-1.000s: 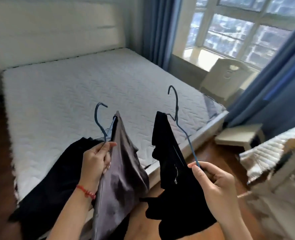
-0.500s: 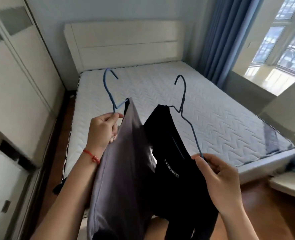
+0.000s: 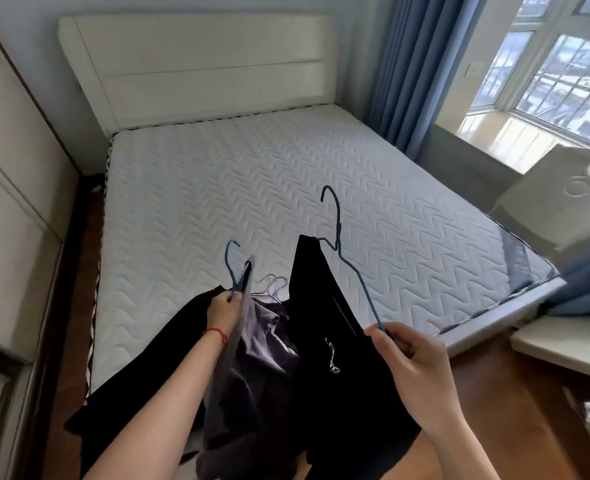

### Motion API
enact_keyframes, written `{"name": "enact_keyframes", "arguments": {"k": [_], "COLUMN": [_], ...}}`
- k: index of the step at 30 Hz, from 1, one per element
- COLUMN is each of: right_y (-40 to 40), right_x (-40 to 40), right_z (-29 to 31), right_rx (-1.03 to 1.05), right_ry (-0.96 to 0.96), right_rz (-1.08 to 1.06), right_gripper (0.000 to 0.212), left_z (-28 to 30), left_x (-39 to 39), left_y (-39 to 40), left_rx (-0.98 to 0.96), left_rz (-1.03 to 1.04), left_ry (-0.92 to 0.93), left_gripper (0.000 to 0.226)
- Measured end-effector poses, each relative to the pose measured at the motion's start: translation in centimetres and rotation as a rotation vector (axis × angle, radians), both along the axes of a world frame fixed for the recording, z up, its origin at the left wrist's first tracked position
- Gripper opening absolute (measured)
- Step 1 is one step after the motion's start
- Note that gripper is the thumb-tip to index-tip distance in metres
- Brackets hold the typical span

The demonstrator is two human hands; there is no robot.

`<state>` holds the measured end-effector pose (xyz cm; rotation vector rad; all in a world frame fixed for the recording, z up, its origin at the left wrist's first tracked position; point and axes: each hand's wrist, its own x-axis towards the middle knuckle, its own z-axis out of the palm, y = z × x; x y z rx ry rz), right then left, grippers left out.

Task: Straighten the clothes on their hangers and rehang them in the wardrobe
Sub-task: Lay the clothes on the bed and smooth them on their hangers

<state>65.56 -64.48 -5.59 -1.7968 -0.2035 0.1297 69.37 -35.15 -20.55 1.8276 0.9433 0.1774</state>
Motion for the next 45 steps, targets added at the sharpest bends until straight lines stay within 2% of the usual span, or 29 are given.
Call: {"name": "enact_keyframes", "arguments": {"k": [2,4,6,9,10,12,14,16,20,23,25,28,34,41,45], "right_y": [0.1,-0.1,-0.7,-2.2,-3.0,-4.9,-6.8,-9.1,-14.2,-18.4,-21.8,-27.9,-39.2,-47.1,-50.4], "right_x": [0.6,1.3,1.9,2.6,2.9,3.4,3.8,4.1,5.0,6.0,7.1,9.4,14.9,22.0,27.4], "right_z": [-0.1,-0.2,-0.4,-0.6,-0.6,-0.6,0.0,0.3,0.5,1.4,1.6,1.4,0.6,-0.2,-0.1], "right_rx": [-0.005,-0.019,-0.053,-0.047,-0.026,-0.012,-0.001,0.004,-0.054,-0.097,-0.123,-0.224,-0.396,-0.422,-0.394], "right_ry": [0.020,0.015,0.005,0.023,0.026,0.027,0.027,0.031,0.014,0.022,0.018,-0.067,-0.197,-0.256,-0.297], "right_rz": [-0.002,0.004,0.008,0.027,0.031,0.041,0.046,0.070,0.079,0.038,0.009,-0.058,-0.265,-0.437,-0.472], "right_gripper": [0.023,0.019,0.018,0.013,0.021,0.049,0.045,0.035,0.048,0.025,0.010,0.033,0.032,0.017,0.032], "left_z": [-1.0,-1.3,-0.5,2.0,2.8,4.1,5.2,6.4,7.9,8.1,8.3,8.6,10.7,12.8,13.7], "left_x": [0.8,1.6,2.4,3.9,4.6,6.1,8.0,9.8,11.9,13.1,14.1,15.8,18.1,22.7,27.4], "left_y": [0.8,0.5,-1.0,-4.8,-6.1,-8.3,-9.9,-11.7,-16.4,-20.1,-22.9,-27.7,-37.6,-44.5,-48.0], "left_rx": [0.001,0.062,0.163,0.196,0.186,0.174,0.229,0.296,0.332,0.310,0.288,0.332,0.364,0.415,0.449], "left_rz": [-0.017,-0.049,-0.077,-0.200,-0.262,-0.386,-0.482,-0.577,-0.719,-0.705,-0.690,-0.637,-0.533,-0.534,-0.524], "left_ry": [0.096,0.204,0.206,0.010,-0.054,-0.156,-0.240,-0.305,-0.389,-0.431,-0.436,-0.462,-0.534,-0.578,-0.628], "left_gripper": [0.020,0.030,0.034,0.020,0.025,0.053,0.064,0.060,0.045,0.046,0.036,0.015,0.009,0.005,0.004]}}
